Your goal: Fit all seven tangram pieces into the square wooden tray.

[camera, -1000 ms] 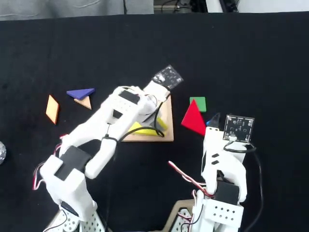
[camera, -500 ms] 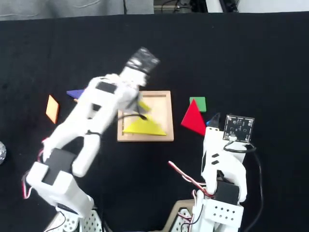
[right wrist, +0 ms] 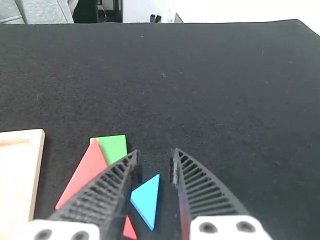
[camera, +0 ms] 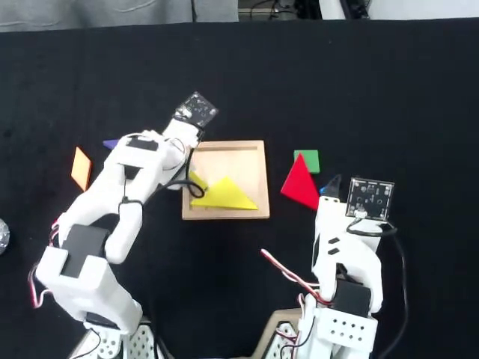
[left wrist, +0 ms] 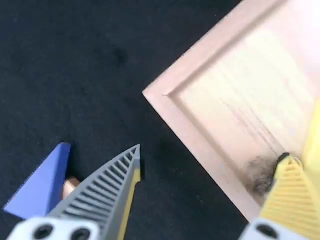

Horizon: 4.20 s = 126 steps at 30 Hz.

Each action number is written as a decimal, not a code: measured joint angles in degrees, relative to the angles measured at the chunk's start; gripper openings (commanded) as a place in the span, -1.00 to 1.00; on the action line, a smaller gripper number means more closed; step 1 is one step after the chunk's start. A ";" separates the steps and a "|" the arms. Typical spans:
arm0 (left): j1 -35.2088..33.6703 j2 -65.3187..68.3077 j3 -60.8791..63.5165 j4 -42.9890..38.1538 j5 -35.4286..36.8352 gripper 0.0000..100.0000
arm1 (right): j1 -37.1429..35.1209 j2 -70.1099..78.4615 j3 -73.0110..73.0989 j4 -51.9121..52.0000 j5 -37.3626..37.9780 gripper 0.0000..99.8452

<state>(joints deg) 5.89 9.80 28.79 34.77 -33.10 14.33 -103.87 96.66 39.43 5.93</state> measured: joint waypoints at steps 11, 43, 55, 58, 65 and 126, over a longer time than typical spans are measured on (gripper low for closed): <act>2.99 -18.73 10.64 -0.09 -0.97 -0.21 | 0.00 0.00 0.00 0.00 0.00 -0.79; -25.67 -80.79 51.16 22.33 22.86 -0.21 | -15.47 0.00 -16.53 24.35 11.43 -0.63; -25.67 -80.88 54.86 19.34 22.86 -0.21 | -15.47 46.42 -49.58 22.42 10.99 -0.64; -25.67 -80.88 55.47 18.99 22.86 -0.21 | -15.82 61.19 -58.64 24.09 7.30 -0.63; -26.11 -80.88 56.70 16.79 22.86 -0.21 | -18.64 86.95 -65.41 26.46 4.75 -0.63; -26.11 -80.88 57.14 16.62 22.86 -0.21 | -19.25 109.01 -66.11 15.82 8.88 -0.38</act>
<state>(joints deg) -20.22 -71.08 85.93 51.38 -10.24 -4.92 5.14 30.55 55.25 14.81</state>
